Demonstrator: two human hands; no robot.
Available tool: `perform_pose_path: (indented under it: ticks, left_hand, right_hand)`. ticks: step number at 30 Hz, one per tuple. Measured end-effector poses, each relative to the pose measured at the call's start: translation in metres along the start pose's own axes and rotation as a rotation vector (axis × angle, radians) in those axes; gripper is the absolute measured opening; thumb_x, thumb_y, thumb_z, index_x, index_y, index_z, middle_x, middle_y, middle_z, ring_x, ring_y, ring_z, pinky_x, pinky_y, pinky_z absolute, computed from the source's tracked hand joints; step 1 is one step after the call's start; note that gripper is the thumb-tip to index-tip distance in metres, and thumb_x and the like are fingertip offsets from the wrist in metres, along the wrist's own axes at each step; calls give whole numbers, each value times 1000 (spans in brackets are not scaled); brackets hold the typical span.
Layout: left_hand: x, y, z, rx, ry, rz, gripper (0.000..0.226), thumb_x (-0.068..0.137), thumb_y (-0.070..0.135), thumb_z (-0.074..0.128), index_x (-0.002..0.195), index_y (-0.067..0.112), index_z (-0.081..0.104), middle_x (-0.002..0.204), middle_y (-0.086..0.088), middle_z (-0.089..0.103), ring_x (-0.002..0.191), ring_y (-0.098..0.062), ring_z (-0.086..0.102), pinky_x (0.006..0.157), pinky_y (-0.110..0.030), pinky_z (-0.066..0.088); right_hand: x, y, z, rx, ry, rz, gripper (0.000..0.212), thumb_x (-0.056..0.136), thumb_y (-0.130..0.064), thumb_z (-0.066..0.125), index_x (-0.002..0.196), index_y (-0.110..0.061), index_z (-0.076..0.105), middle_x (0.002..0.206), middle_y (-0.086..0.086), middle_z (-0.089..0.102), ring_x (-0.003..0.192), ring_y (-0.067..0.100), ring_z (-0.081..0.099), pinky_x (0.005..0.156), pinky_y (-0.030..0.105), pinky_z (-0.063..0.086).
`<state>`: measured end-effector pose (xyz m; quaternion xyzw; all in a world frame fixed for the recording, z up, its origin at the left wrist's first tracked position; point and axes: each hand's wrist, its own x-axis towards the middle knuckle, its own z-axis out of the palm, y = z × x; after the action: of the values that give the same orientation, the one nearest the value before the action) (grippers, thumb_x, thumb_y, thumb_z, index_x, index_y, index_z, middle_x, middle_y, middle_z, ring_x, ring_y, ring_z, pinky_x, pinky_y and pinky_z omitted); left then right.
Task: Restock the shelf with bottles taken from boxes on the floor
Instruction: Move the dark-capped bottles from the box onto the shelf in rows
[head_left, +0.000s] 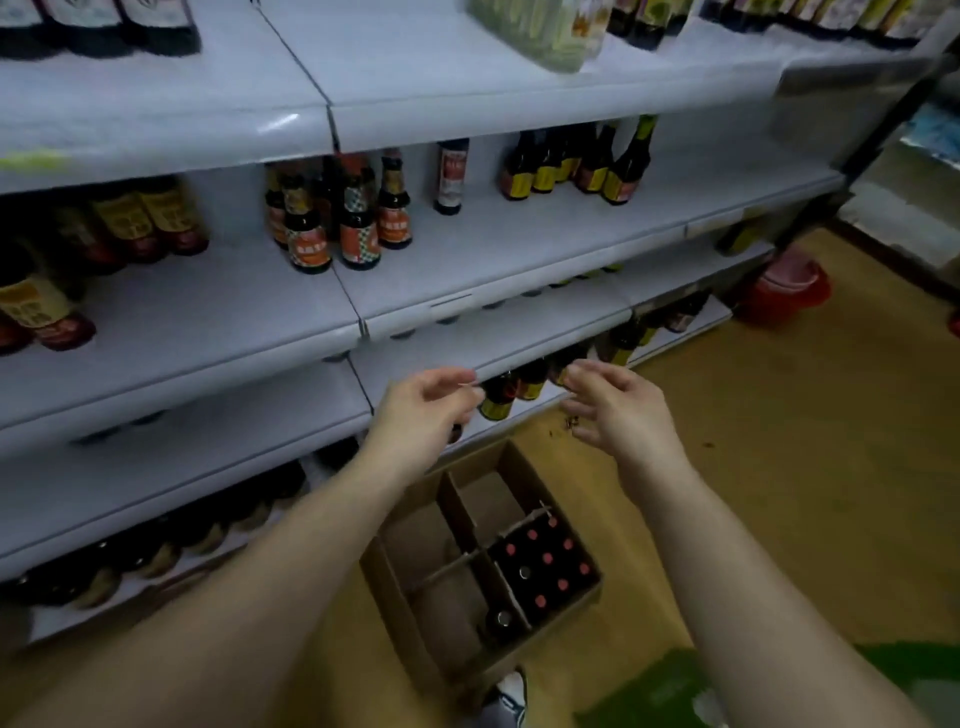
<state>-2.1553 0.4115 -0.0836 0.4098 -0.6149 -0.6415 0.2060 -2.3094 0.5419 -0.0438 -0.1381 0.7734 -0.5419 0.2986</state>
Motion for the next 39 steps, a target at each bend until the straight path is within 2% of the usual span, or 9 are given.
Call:
perform_pose_path:
  ticks: [7, 13, 16, 19, 21, 28, 30, 35, 39]
  left_hand:
    - [25, -63, 86, 57, -27, -130, 20, 93, 26, 74, 113, 28, 72, 104, 5, 73, 97, -12, 70, 78, -22, 51]
    - [55, -137, 121, 103, -83, -262, 22, 93, 23, 74, 115, 27, 70, 102, 9, 71, 95, -5, 66, 76, -15, 47]
    - [73, -186, 131, 114, -106, -335, 23, 93, 23, 74, 115, 28, 70, 100, 9, 71, 97, -6, 67, 78, -17, 47]
    - [87, -237, 141, 122, -122, -398, 19, 93, 23, 74, 109, 33, 69, 97, 9, 72, 95, -3, 66, 75, -13, 45]
    - [96, -275, 150, 130, -119, -427, 19, 92, 22, 75, 108, 32, 70, 96, 6, 72, 96, -9, 68, 80, -19, 47]
    - [113, -403, 185, 128, -180, -519, 19, 92, 7, 71, 108, 17, 71, 83, 1, 68, 73, 5, 64, 68, -8, 46]
    - [115, -439, 194, 140, -194, -546, 17, 93, 7, 70, 105, 19, 70, 86, -7, 69, 70, 3, 64, 69, -12, 49]
    - [119, -534, 211, 243, -226, -596, 21, 88, 19, 76, 97, 37, 68, 87, 5, 69, 90, -13, 69, 93, -38, 55]
    - [116, -594, 220, 338, -253, -568, 28, 85, 30, 76, 103, 48, 63, 101, 12, 65, 92, -4, 67, 94, -36, 56]
  right_hand:
    - [63, 84, -56, -45, -5, 150, 26, 98, -31, 68, 122, -23, 68, 116, 0, 73, 100, 17, 73, 96, 47, 57]
    - [105, 162, -57, -109, 28, 267, 17, 95, -35, 69, 112, -32, 70, 115, -3, 72, 106, 18, 70, 103, 49, 53]
    - [127, 208, -47, -114, 42, 325, 23, 96, -31, 68, 119, -26, 68, 108, -3, 72, 101, 18, 70, 97, 45, 56]
    - [147, 264, -33, -111, 62, 399, 16, 98, -23, 68, 114, -22, 67, 101, 0, 72, 92, 17, 71, 74, 26, 58]
    - [158, 307, -23, -115, 88, 464, 17, 98, -19, 69, 115, -18, 67, 95, -1, 72, 87, 17, 71, 67, 23, 56]
    - [188, 460, 11, -156, 115, 639, 22, 94, -27, 72, 115, -25, 67, 99, -4, 73, 95, 21, 72, 94, 45, 59]
    - [198, 500, 19, -211, 114, 647, 24, 91, -31, 74, 114, -25, 67, 97, -5, 74, 91, 18, 71, 92, 45, 59]
    - [224, 589, 37, -363, 62, 655, 30, 91, -29, 73, 120, -24, 66, 95, -2, 74, 91, 19, 70, 89, 41, 58]
    - [240, 632, 43, -545, 15, 601, 41, 93, -33, 72, 131, -32, 59, 113, -4, 69, 101, 17, 66, 85, 30, 54]
